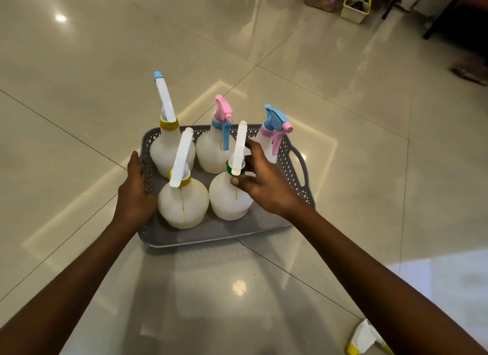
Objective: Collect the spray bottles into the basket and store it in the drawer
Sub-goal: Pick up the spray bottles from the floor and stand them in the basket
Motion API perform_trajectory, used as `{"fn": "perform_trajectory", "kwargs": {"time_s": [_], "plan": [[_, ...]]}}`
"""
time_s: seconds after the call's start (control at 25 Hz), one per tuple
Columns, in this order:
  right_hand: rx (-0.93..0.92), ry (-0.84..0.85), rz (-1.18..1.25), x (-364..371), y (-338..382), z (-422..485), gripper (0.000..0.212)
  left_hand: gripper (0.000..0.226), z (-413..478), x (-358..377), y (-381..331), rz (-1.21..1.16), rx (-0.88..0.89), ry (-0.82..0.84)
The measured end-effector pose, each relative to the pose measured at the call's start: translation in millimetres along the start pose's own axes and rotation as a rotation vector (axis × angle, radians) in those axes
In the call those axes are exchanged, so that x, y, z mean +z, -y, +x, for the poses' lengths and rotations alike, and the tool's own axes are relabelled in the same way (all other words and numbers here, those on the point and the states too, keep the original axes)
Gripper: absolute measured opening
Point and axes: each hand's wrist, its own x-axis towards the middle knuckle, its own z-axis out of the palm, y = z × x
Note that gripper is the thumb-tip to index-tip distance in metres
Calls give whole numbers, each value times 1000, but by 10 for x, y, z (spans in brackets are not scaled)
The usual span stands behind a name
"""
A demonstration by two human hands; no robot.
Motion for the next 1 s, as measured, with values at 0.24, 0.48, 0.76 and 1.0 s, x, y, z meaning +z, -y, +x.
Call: {"fn": "perform_trajectory", "kwargs": {"time_s": [0.24, 0.48, 0.76, 1.0], "plan": [[65, -106, -37, -218, -161, -390, 74, 73, -15, 49, -4, -16, 9, 4], [564, 474, -651, -1029, -628, -1126, 59, 68, 20, 124, 89, -66, -9, -25], [826, 843, -943, -806, -984, -1725, 98, 64, 38, 267, -48, -56, 28, -35], [558, 510, -921, -671, -1317, -1777, 48, 61, 26, 408, -123, -54, 59, 5]]}}
